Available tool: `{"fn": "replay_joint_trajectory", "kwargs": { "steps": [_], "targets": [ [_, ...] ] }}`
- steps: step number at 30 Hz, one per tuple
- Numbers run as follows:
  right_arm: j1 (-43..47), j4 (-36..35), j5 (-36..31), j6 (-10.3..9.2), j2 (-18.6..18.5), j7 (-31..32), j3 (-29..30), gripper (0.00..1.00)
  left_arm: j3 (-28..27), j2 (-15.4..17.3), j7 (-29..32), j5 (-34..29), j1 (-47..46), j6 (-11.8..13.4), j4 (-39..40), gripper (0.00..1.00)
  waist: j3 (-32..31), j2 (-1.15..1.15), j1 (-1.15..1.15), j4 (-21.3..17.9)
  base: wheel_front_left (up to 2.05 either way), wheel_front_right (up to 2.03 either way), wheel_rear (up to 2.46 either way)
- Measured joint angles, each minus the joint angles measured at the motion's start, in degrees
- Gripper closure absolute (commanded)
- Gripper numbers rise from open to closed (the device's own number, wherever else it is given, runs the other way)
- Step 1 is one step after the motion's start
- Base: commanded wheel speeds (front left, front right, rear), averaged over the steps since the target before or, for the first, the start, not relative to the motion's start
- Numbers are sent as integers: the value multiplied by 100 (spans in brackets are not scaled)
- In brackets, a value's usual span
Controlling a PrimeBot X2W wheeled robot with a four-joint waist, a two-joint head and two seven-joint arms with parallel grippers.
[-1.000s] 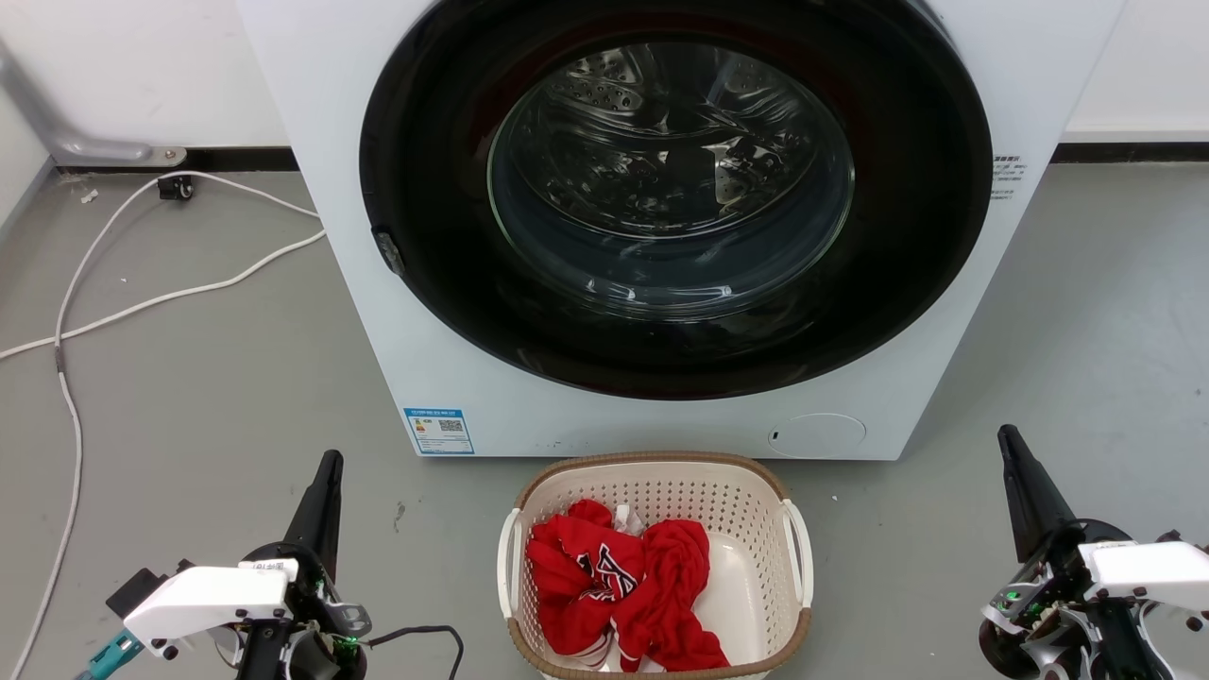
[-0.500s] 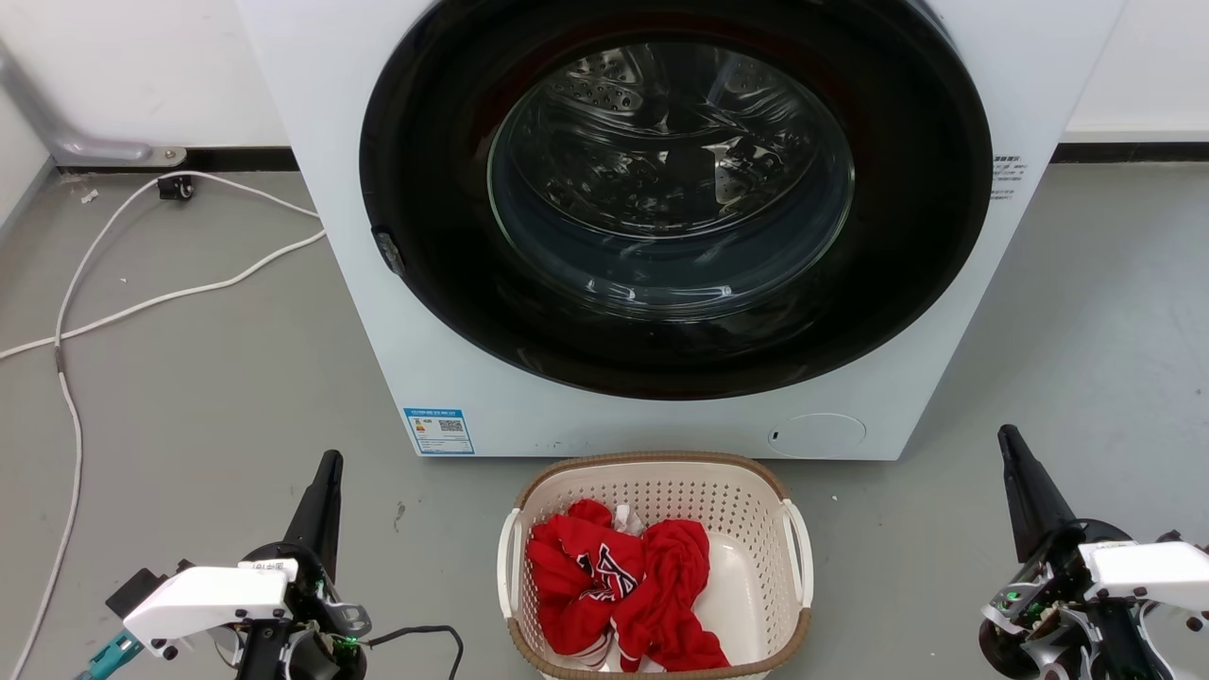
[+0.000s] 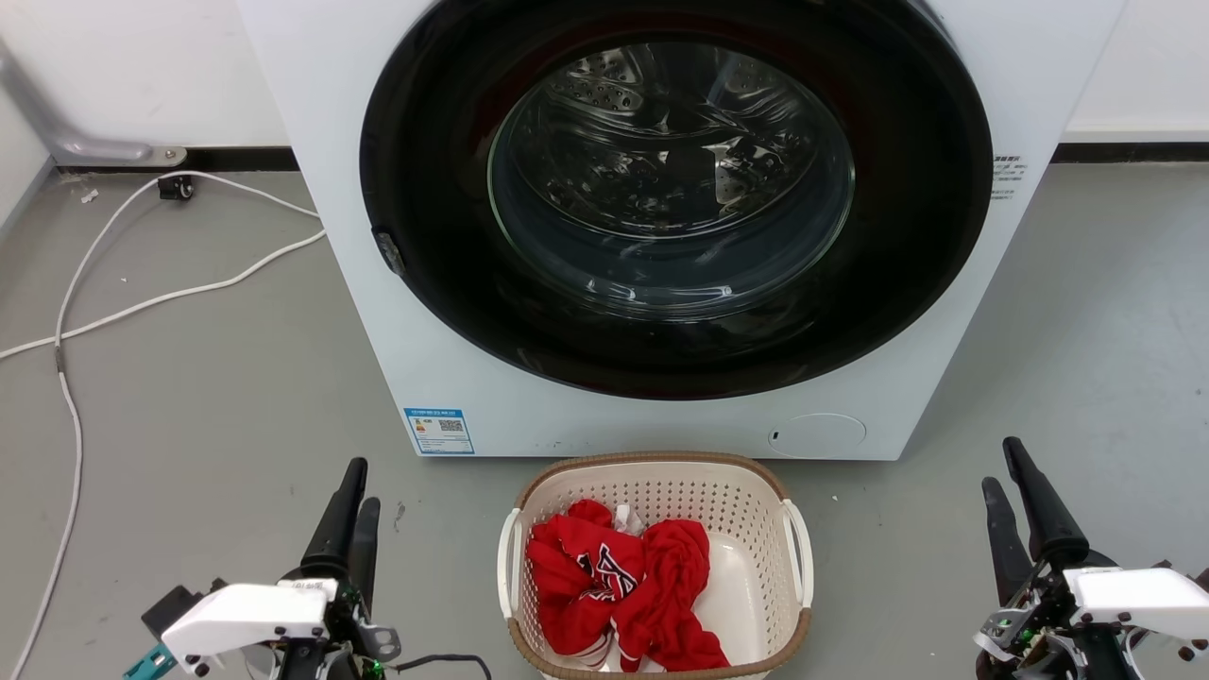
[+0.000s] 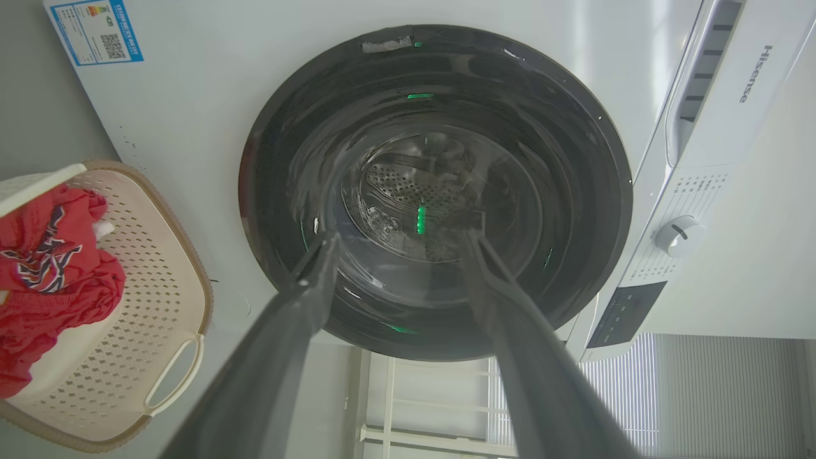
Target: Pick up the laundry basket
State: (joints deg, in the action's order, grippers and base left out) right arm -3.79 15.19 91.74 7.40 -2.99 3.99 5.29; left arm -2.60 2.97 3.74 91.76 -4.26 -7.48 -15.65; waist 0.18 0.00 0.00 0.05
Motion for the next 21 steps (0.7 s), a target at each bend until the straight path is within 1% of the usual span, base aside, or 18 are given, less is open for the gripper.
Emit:
{"fn": "replay_joint_trajectory", "kwargs": {
  "steps": [4, 7, 21],
  "targets": [
    [36, -73, -249, 0, -2, -110, -62, 0, 101, -2, -103, -266, -71, 0, 73, 0, 2, 0, 0, 5, 0, 0, 0],
    [38, -120, -571, 0, -3, -191, -74, 0, 177, -2, -187, -563, -79, 0, 127, 0, 1, 0, 0, 9, 0, 0, 0],
    [138, -401, -2503, 0, 1, -480, -129, 0, 498, -2, -503, -2256, -151, 0, 343, 0, -1, 0, 0, 28, 0, 0, 0]
  ]
}}
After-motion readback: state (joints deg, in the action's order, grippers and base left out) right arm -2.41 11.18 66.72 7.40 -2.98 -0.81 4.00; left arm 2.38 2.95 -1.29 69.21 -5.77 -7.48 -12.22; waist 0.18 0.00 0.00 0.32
